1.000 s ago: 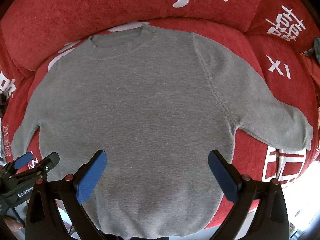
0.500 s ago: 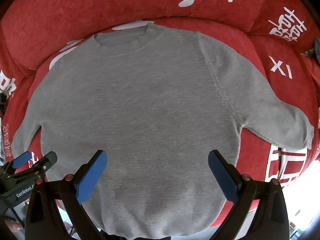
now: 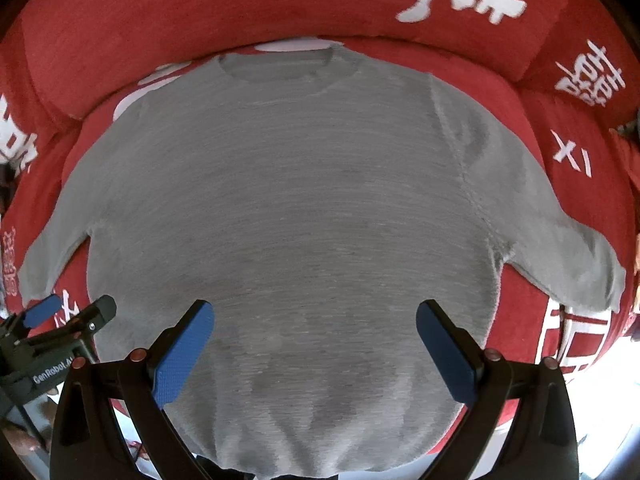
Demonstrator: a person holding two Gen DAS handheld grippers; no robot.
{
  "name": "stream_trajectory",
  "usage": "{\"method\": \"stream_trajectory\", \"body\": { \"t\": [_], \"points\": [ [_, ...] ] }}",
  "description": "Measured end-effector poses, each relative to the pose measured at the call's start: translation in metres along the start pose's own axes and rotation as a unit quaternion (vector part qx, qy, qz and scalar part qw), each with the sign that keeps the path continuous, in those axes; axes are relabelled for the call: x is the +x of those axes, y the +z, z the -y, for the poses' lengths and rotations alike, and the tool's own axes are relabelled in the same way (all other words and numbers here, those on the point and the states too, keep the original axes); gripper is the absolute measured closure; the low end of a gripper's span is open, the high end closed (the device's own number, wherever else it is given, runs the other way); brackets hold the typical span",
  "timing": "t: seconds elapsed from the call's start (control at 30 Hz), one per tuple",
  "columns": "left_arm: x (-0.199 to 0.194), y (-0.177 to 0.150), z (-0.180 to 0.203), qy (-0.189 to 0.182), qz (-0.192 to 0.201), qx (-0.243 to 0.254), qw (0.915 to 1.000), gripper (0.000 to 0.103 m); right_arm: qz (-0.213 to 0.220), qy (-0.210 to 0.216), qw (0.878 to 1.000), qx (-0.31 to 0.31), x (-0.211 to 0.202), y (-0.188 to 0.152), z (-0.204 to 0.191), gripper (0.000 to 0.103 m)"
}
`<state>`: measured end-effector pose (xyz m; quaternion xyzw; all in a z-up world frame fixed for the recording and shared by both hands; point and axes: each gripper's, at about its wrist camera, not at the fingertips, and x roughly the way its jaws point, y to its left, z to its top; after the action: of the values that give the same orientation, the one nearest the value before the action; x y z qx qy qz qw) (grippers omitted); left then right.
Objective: Fold small clothes
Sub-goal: 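Grasp the sleeve cuff nearest the left gripper and lift it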
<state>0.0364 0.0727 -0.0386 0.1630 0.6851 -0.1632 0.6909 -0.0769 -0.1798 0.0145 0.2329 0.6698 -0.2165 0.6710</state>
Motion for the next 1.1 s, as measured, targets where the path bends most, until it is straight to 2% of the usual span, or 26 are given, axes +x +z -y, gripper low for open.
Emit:
{"method": "stream_trajectory", "body": {
  "t": [0.07,0.17,0.27,0.37,0.47,0.6,0.67,0.83,0.93,1.0,1.03,1.07,1.1],
  "points": [
    [-0.001,0.0,-0.015,-0.005,0.009,-0.014,0.9998,0.0,-0.001,0.002,1.0,-0.01,0.0,-0.001,-0.012,0.001],
    [0.001,0.0,-0.05,-0.035,0.016,-0.049,0.9981,0.0,-0.003,0.005,1.0,-0.029,0.001,-0.002,-0.033,0.001],
    [0.002,-0.007,-0.1,-0.087,0.032,-0.101,0.9906,0.0,-0.003,0.009,0.999,-0.053,0.001,-0.005,-0.056,0.001],
    [0.004,-0.02,-0.152,-0.102,0.058,-0.146,0.9822,0.0,-0.001,0.015,0.997,-0.079,0.002,-0.009,-0.081,0.001],
    [0.013,-0.031,-0.207,-0.111,0.077,-0.199,0.9707,0.0,-0.002,0.02,0.994,-0.103,0.004,-0.014,-0.105,0.001],
    [0.037,-0.039,-0.27,-0.128,0.088,-0.272,0.9499,0.0,-0.011,0.026,0.992,-0.126,0.011,-0.022,-0.136,0.001],
    [0.051,-0.039,-0.286,-0.143,0.084,-0.292,0.9418,0.0,-0.016,0.03,0.991,-0.133,0.015,-0.026,-0.149,0.001],
    [0.074,-0.037,-0.303,-0.223,0.091,-0.329,0.9132,0.0,-0.025,0.033,0.989,-0.142,0.022,-0.033,-0.169,0.001],
    [0.074,-0.035,-0.308,-0.242,0.101,-0.331,0.9065,0.0,-0.031,0.036,0.989,-0.14,0.023,-0.036,-0.177,0.001],
    [0.075,-0.034,-0.308,-0.238,0.108,-0.341,0.9032,0.006,-0.034,0.039,0.989,-0.137,0.023,-0.037,-0.181,0.001],
    [0.074,-0.033,-0.308,-0.232,0.109,-0.346,0.9027,0.019,-0.034,0.039,0.989,-0.137,0.023,-0.037,-0.182,0.001],
    [0.076,-0.033,-0.308,-0.224,0.109,-0.349,0.9032,0.038,-0.033,0.037,0.989,-0.139,0.022,-0.037,-0.183,0.001],
    [0.077,-0.033,-0.309,-0.213,0.106,-0.351,0.9055,0.045,-0.032,0.036,0.989,-0.14,0.021,-0.037,-0.185,0.001]
  ]
}}
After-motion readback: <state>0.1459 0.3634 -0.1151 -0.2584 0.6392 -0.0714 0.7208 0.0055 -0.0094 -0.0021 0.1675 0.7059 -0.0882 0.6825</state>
